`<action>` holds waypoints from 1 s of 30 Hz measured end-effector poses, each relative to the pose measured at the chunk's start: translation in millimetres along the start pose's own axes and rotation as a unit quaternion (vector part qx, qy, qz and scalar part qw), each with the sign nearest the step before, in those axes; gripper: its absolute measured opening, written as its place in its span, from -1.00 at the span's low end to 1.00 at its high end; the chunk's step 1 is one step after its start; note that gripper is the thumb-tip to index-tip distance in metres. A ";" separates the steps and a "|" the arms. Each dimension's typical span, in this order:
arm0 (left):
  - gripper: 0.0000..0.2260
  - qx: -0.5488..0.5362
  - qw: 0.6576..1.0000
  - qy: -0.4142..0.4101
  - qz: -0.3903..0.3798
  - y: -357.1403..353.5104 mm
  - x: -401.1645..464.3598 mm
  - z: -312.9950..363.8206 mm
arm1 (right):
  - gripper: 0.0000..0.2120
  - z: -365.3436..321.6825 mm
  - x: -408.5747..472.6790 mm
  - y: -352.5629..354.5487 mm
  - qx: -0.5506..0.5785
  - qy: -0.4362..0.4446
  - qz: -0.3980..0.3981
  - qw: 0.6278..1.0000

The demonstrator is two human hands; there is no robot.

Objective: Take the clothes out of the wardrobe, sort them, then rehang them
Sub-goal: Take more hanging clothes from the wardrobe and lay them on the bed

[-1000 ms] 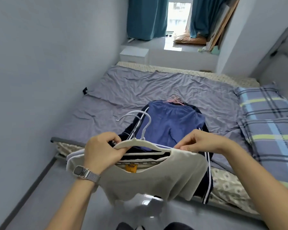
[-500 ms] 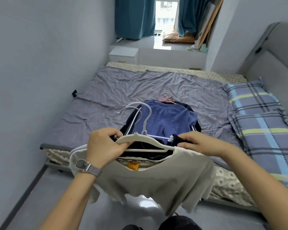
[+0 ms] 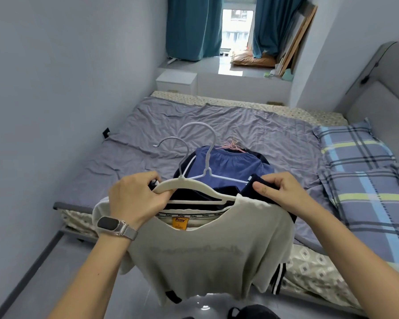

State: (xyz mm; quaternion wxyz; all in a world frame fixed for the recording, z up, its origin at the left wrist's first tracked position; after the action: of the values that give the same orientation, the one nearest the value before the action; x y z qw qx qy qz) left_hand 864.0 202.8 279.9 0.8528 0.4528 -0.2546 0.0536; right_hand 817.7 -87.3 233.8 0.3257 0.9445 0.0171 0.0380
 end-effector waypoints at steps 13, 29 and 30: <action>-0.80 0.012 0.979 -0.192 -0.068 -49.1 23.0 76.1 | -0.21 17.8 12.4 -0.3 0.033 -0.047 0.010 0.998; -0.69 -0.121 0.975 -0.133 -0.129 -97.2 48.7 37.3 | -0.85 19.1 47.1 -14.9 -0.078 -0.001 0.014 0.997; -0.65 -0.108 0.976 -0.147 -0.119 -104.0 54.9 38.9 | -0.83 25.3 60.4 -4.5 -0.085 0.000 0.039 0.996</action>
State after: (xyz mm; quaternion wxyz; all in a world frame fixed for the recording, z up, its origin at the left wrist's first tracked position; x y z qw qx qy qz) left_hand 929.9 103.3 246.8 0.8503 0.3877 -0.3260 -0.1429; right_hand 880.0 -95.9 214.8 0.4035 0.9132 -0.0231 0.0522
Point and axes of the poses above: each hand's wrist, its own x-axis towards the middle knuckle, its own y-axis out of the back of the hand, z = x × y, the point moved 9 cm from there along x, towards the middle knuckle, and after that the axes turned 9 degrees about -x, right-handed, at the moved point
